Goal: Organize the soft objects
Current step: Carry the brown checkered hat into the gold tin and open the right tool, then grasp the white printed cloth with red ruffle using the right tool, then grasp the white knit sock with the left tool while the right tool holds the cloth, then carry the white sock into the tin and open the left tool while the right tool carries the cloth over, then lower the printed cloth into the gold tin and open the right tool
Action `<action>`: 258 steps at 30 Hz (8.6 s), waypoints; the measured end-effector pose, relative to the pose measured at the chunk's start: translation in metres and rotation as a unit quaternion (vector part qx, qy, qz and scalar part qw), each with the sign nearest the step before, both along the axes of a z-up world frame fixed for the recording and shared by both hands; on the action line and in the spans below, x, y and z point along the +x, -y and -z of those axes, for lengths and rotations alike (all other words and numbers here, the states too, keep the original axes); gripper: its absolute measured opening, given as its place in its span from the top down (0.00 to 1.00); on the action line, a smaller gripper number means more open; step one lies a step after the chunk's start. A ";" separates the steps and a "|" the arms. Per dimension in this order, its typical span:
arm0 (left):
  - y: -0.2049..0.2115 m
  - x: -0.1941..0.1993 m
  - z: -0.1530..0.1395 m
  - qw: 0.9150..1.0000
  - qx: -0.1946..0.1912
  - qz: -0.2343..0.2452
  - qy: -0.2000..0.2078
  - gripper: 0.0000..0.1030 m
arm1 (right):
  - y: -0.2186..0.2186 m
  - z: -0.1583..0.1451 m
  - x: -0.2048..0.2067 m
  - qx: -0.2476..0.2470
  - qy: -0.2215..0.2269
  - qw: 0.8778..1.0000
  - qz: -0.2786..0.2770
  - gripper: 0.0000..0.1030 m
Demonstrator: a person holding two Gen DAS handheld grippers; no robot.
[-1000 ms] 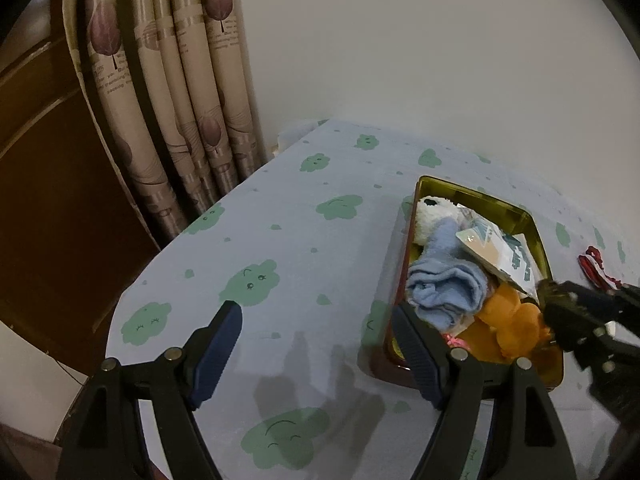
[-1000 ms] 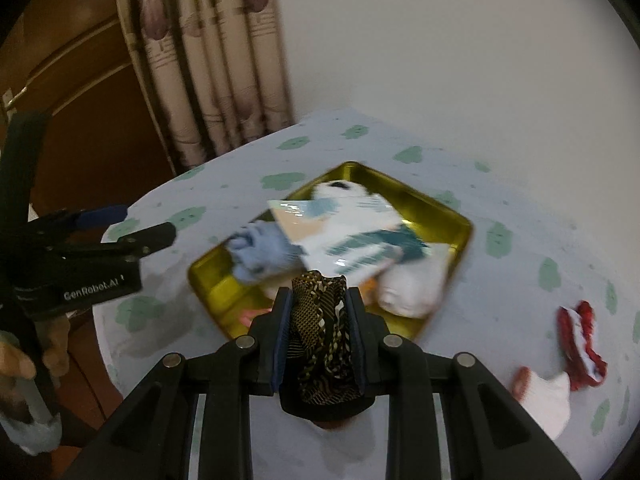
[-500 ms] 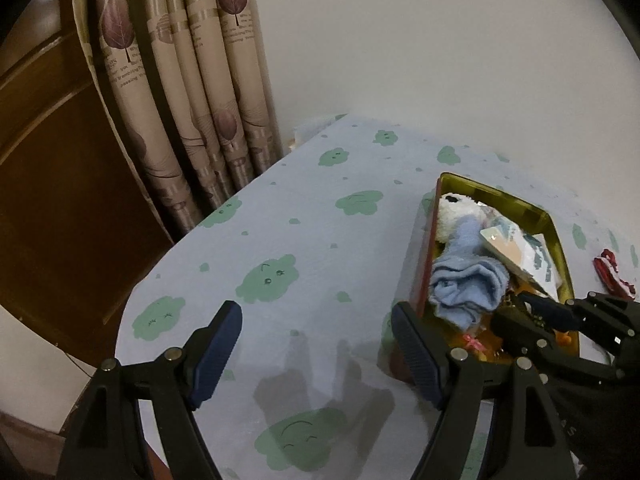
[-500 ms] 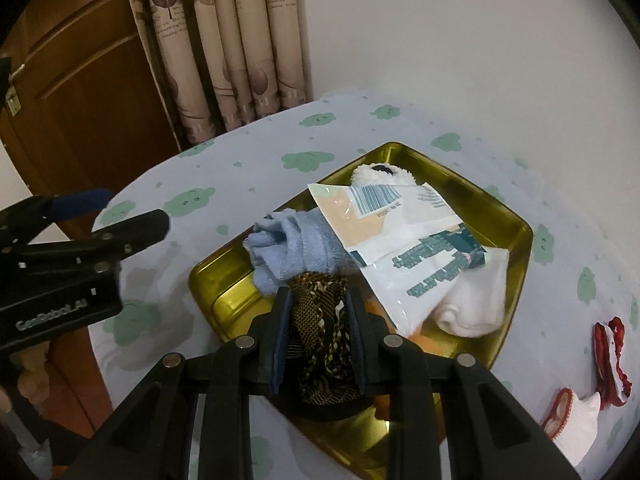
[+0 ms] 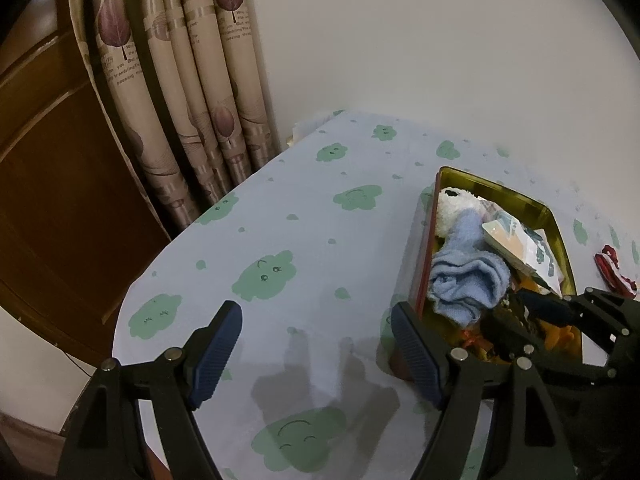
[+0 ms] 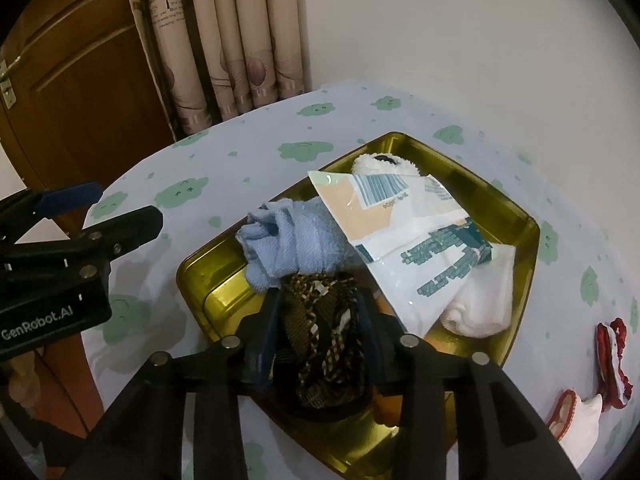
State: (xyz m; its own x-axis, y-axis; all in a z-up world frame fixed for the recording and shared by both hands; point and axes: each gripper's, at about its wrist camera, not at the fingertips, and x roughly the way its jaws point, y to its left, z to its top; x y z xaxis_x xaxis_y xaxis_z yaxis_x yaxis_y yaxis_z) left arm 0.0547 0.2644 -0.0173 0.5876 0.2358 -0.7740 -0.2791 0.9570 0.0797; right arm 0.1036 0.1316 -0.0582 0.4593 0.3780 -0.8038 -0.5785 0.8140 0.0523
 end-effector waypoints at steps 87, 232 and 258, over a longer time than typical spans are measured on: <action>0.267 0.053 0.007 0.949 -0.040 0.301 -0.084 0.23 | 0.382 0.059 0.022 0.001 -0.012 0.943 0.332 0.67; 0.114 0.054 -0.011 0.962 -0.127 0.241 -0.019 0.24 | 0.086 -0.007 0.104 0.054 -0.055 0.993 0.085 0.26; 0.113 0.065 -0.018 0.972 -0.058 0.228 -0.017 0.24 | 0.107 -0.071 0.064 0.072 0.005 0.996 0.043 0.12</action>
State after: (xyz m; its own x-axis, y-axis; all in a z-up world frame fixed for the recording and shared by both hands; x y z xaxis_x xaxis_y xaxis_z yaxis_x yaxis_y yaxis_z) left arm 0.1201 0.1517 0.0010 0.5841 -0.1322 -0.8008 0.1765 0.9837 -0.0337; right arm 0.1681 0.0251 0.0127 0.5032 0.4482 -0.7388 -0.5085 0.8449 0.1662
